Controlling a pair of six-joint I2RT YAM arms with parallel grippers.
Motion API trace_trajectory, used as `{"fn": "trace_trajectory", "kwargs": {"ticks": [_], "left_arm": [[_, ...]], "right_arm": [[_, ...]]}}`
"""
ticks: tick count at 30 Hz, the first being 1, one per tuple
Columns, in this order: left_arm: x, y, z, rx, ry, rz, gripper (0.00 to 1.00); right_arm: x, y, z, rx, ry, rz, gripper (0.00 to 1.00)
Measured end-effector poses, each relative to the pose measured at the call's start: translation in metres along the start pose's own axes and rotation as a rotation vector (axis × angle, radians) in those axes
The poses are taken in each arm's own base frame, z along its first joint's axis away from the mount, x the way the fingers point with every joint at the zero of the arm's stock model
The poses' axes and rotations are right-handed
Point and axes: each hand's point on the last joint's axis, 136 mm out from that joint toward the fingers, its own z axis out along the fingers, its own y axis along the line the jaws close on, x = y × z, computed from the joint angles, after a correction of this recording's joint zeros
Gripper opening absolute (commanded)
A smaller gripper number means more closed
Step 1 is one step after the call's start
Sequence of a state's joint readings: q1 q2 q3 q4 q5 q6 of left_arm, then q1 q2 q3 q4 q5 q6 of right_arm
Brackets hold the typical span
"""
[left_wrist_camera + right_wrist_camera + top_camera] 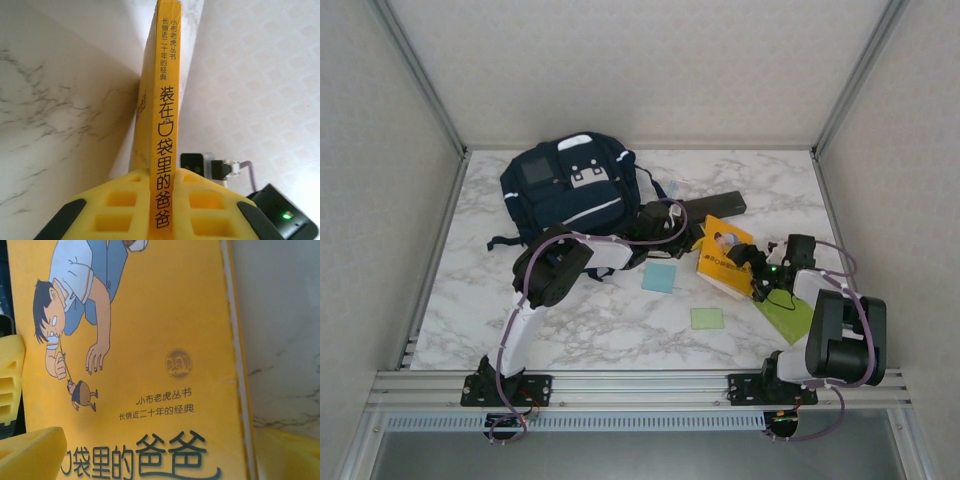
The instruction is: Pack the student bag
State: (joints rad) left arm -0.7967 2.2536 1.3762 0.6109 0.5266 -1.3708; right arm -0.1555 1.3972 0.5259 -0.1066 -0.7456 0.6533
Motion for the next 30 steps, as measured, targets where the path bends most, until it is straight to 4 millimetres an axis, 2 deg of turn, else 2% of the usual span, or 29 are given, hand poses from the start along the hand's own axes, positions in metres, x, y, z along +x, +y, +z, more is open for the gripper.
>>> {"fn": "trace_trajectory", "kwargs": {"ticks": [4, 8, 14, 30], "left_arm": [[-0.005, -0.016, 0.000, 0.033, -0.007, 0.001, 0.00], [-0.012, -0.031, -0.004, 0.067, -0.021, -0.003, 0.00], [-0.028, -0.047, -0.015, 0.107, -0.051, -0.009, 0.00], [-0.037, -0.081, -0.030, 0.202, -0.070, -0.044, 0.00]], "right_arm": [[-0.002, 0.004, -0.001, -0.044, -0.013, 0.019, 0.98], [0.003, 0.022, 0.003, -0.143, 0.019, 0.001, 0.97], [0.002, 0.041, -0.003, -0.220, 0.025, -0.025, 0.99], [-0.005, 0.072, -0.014, -0.339, 0.002, -0.071, 0.99]]}}
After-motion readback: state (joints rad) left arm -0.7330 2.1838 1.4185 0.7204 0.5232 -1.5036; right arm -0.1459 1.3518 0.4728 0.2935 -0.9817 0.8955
